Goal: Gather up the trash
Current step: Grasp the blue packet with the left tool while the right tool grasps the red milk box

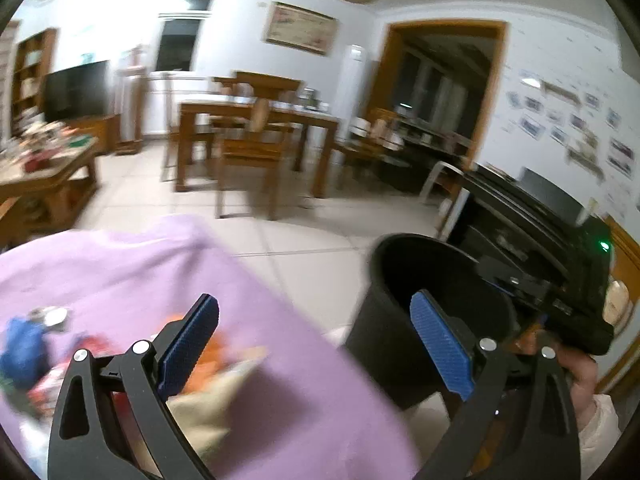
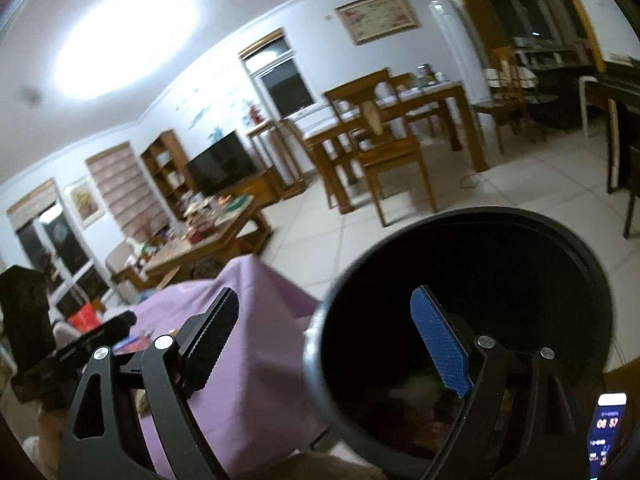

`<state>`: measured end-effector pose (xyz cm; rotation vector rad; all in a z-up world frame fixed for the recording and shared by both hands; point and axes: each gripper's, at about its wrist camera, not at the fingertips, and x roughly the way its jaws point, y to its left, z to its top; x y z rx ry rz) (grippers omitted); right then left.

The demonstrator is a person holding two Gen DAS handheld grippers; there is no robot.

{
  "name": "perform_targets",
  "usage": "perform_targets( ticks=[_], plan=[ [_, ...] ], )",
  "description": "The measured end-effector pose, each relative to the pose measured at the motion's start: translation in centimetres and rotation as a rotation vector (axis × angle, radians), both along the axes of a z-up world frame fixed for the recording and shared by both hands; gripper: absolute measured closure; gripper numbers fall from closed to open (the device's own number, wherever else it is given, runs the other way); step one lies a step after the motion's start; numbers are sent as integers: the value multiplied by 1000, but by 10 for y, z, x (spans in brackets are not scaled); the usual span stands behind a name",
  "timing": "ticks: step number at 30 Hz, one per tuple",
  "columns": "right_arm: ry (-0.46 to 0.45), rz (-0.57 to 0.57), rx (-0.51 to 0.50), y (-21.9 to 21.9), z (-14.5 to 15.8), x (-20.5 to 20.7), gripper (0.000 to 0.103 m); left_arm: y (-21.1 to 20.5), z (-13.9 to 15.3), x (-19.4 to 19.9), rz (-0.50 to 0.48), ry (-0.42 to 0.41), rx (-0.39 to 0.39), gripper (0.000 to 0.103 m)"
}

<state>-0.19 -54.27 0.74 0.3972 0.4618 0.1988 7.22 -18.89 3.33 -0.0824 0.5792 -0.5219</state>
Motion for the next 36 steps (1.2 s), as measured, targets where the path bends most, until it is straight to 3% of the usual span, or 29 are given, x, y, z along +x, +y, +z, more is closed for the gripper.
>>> perform_targets(
  ticks=[4, 6, 7, 11, 14, 16, 18, 22, 27, 31, 36],
  plan=[
    [3, 124, -35, 55, 10, 17, 16, 60, 0, 5, 127, 17, -6, 7],
    [4, 221, -40, 86, 14, 25, 11, 91, 0, 9, 210, 18, 18, 7],
    [3, 274, -34, 100, 15, 27, 6, 103, 0, 12, 245, 21, 35, 7],
    [42, 492, -21, 164, 20, 45, 5, 146, -13, 33, 366, 73, 145, 8],
    [41, 580, -87, 216, 27, 56, 5, 158, -23, 51, 359, 130, 191, 11],
    [57, 645, -150, 252, 29, 66, 5, 159, -30, 59, 346, 152, 224, 32],
    [71, 702, -193, 283, 26, 71, 6, 162, -38, 67, 313, 197, 235, 43],
    [111, 778, -319, 341, 15, 87, 5, 170, -50, 65, 286, 222, 221, 48],
    [196, 800, -425, 382, -7, 103, 5, 173, -57, 57, 254, 229, 210, 53],
    [245, 790, -441, 396, -20, 115, 5, 177, -58, 57, 247, 225, 205, 55],
    [237, 788, -411, 399, -21, 114, 11, 185, -57, 55, 259, 219, 190, 57]
  ],
)
